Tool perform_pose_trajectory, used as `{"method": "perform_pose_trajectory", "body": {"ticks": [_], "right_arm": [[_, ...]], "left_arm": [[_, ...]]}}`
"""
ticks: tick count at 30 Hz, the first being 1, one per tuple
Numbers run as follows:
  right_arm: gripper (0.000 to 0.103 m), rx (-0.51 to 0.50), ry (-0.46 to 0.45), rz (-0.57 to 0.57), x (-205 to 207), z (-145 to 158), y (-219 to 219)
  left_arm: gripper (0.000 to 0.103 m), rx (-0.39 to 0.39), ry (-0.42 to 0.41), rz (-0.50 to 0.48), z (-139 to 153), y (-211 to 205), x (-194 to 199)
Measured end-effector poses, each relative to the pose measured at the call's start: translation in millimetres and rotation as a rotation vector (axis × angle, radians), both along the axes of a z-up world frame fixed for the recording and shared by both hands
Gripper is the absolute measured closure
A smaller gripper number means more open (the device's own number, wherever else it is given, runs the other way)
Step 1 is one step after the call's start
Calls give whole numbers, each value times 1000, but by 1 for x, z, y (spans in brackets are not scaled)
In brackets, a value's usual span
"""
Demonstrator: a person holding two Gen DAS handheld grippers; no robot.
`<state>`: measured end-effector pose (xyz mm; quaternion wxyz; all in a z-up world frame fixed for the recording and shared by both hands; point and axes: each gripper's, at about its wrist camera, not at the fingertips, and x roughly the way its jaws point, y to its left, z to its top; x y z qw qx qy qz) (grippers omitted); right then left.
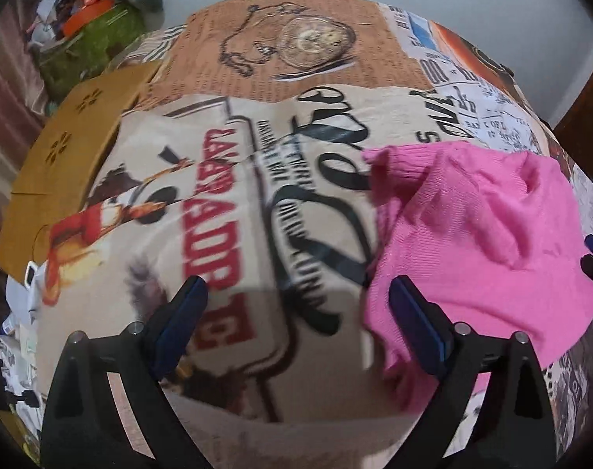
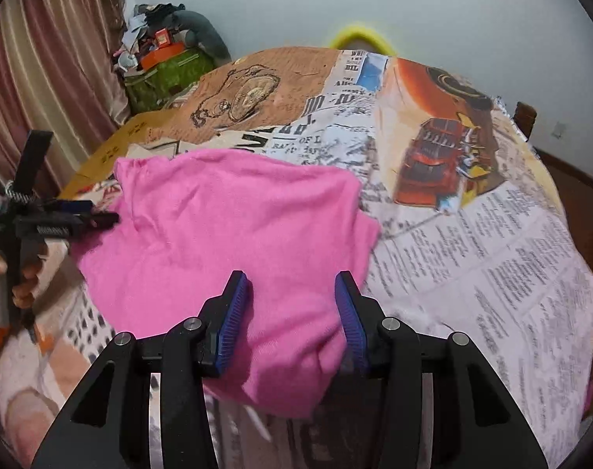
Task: Fold small clothes
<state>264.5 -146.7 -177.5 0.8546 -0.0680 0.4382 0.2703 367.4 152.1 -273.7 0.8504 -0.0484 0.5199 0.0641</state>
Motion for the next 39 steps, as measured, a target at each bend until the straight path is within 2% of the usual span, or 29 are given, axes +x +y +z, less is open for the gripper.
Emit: {"method": "perform_pose_trajectory", "body": {"ticks": [2,4,11,13,14,15,16,17,18,19,20,21,24,25,26,27,28,30,35,37,39], "right_arm": [[60,-23,-8,8,-2,2,-1],[60,-21,-19,7,-1,7,-4],[60,-2,-28,-19,31,14,5],[60,9,-14,-24,43,11,11],[60,18,-1,-29,50,9,14],[60,29,16,-40,56,6,16],[61,41,34,-51,62,3,17],[66,59,58,-61,67,-2,17],[75,70,76,-69,71,-6,17],[81,78,93,-75,74,-10,16],[93,80,103,-79,75,-14,16],[96,77,99,-77,74,-16,15],[98,45,46,-68,67,-17,15],[98,34,34,-68,66,-17,15],[98,18,18,-72,64,-16,15],[99,6,7,-78,63,-16,14],[99,-5,0,-85,61,-16,13],[99,-8,-2,-96,61,-15,11],[99,-65,-61,-79,49,0,9],[98,-53,-65,-83,46,8,4],[98,-18,-82,-90,40,19,-4]], "left_arm": [[8,38,-10,-5,7,1,-4],[8,39,-33,-23,17,0,-5],[9,-67,-99,-71,36,-17,23],[18,-76,-94,-87,33,-25,36],[31,-88,-77,-96,28,-27,43],[49,-125,-48,-110,22,-30,50],[58,-165,-29,-118,17,-30,54],[74,-218,-17,-122,11,-30,59],[80,-260,-21,-121,9,-29,59],[81,-275,-33,-109,9,-27,59],[86,-284,-46,-99,9,-25,59],[90,-289,-57,-89,10,-22,59],[92,-254,-64,-34,10,-13,57],[97,-215,-63,-11,9,-10,57],[103,-127,-52,30,7,-8,57],[103,-47,-27,74,2,-4,57],[103,-51,-5,90,-5,2,58],[103,-141,17,102,-12,16,52],[101,-179,-30,83,10,24,32],[97,-184,-45,59,21,21,24],[83,-176,-56,34,30,15,17]]}}
